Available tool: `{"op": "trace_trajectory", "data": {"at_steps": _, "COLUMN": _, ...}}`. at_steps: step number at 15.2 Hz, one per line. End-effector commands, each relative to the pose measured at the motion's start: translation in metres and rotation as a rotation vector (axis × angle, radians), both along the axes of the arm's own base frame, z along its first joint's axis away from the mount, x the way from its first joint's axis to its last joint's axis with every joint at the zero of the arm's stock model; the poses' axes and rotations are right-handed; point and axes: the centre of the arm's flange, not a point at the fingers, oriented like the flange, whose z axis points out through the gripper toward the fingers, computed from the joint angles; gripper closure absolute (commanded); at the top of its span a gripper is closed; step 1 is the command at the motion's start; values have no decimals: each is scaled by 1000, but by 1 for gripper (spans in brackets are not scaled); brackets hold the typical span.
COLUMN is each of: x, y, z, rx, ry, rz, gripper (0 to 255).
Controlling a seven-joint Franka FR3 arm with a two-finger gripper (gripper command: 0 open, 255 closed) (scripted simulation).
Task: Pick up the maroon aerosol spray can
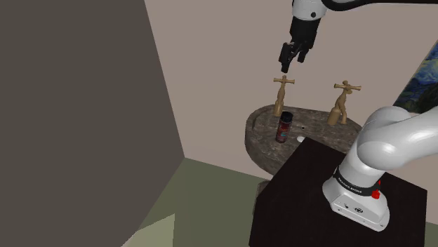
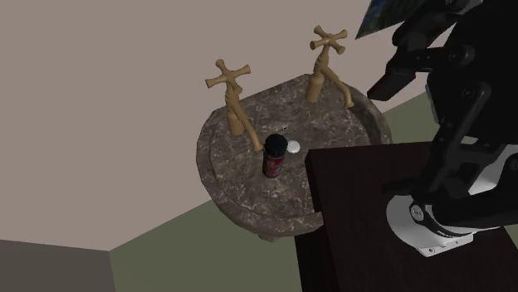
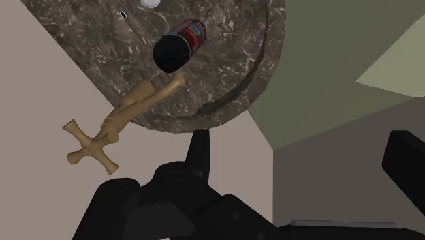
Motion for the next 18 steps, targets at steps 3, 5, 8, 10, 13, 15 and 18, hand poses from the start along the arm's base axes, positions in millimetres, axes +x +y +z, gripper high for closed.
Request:
{"op": "trace_trajectory", "data": {"at_steps": 3, "x": 4, "y": -16, "z": -21, "rx": 8, "ry": 3, "rz": -5, "gripper": 0}}
{"op": "trace_trajectory", "data": {"at_steps": 5, "x": 7, "y": -32, "z": -43, "rx": 16, "ry": 6, "rz": -10, "gripper": 0}}
{"op": "trace_trajectory", "data": {"at_steps": 8, "x": 13, "y": -55, "z": -75, "rx": 28, "ry": 10, "rz": -18, "gripper": 0}}
{"op": "trace_trajectory", "data": {"at_steps": 10, "x": 16, "y": -71, "z": -97, "rx": 36, "ry": 13, "rz": -23, "gripper": 0}}
{"op": "trace_trajectory", "data": {"at_steps": 13, "x": 20, "y": -94, "z": -130, "rx": 47, "ry": 18, "rz": -31, "gripper": 0}}
{"op": "trace_trajectory", "data": {"at_steps": 15, "x": 23, "y": -109, "z": -152, "rx": 55, "ry": 21, "rz": -36, "gripper": 0}}
{"op": "trace_trajectory", "data": {"at_steps": 18, "x": 27, "y": -131, "z": -186, "rx": 67, "ry": 25, "rz": -44, "gripper": 0}}
